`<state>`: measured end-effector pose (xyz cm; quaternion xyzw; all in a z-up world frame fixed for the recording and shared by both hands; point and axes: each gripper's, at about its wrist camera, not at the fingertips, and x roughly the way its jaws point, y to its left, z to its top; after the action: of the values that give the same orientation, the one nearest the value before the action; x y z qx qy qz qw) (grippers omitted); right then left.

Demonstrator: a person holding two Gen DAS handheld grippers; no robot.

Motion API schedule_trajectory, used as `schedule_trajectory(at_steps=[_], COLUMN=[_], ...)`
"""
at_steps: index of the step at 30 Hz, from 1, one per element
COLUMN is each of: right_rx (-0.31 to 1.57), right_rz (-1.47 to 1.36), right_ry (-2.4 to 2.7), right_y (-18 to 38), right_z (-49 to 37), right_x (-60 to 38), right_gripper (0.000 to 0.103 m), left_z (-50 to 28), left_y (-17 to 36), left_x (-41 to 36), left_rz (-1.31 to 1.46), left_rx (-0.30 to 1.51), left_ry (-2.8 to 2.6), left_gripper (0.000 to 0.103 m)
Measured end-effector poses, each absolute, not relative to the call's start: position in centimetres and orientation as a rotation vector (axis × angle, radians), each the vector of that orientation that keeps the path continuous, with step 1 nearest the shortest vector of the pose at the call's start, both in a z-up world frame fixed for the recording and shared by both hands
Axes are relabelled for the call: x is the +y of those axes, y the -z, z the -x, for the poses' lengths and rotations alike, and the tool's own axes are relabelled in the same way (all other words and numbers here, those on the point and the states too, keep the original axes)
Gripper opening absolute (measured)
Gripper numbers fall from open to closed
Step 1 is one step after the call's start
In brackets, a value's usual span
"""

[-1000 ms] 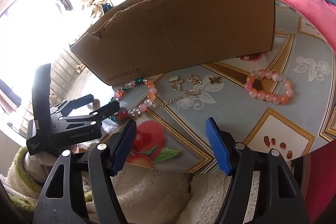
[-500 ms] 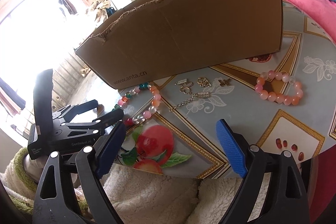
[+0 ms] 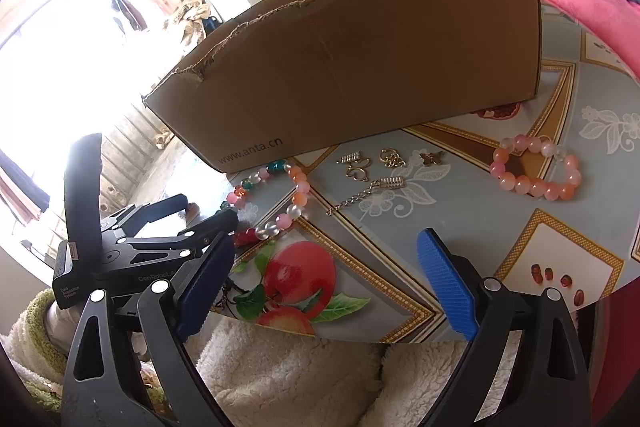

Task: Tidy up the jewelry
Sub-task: 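Move the open right tool toward the multicolored bead bracelet on the table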

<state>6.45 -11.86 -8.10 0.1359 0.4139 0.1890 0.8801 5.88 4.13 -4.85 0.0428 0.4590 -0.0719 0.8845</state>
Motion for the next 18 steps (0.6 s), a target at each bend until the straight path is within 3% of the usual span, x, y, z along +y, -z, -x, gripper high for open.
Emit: schedule_trajectory(at_steps=[18], right_rx=[0.849], right_rz=[-0.306], right_ry=[-0.403], right_y=[8.08], right_z=[-6.50], right_x=[-11.82], right_gripper=[0.095], left_z=[-5.75], left_y=[4.79], left_x=[4.03], left_rz=[-0.092], left_rx=[0.953], left_ry=[0.143], left_gripper=[0.099])
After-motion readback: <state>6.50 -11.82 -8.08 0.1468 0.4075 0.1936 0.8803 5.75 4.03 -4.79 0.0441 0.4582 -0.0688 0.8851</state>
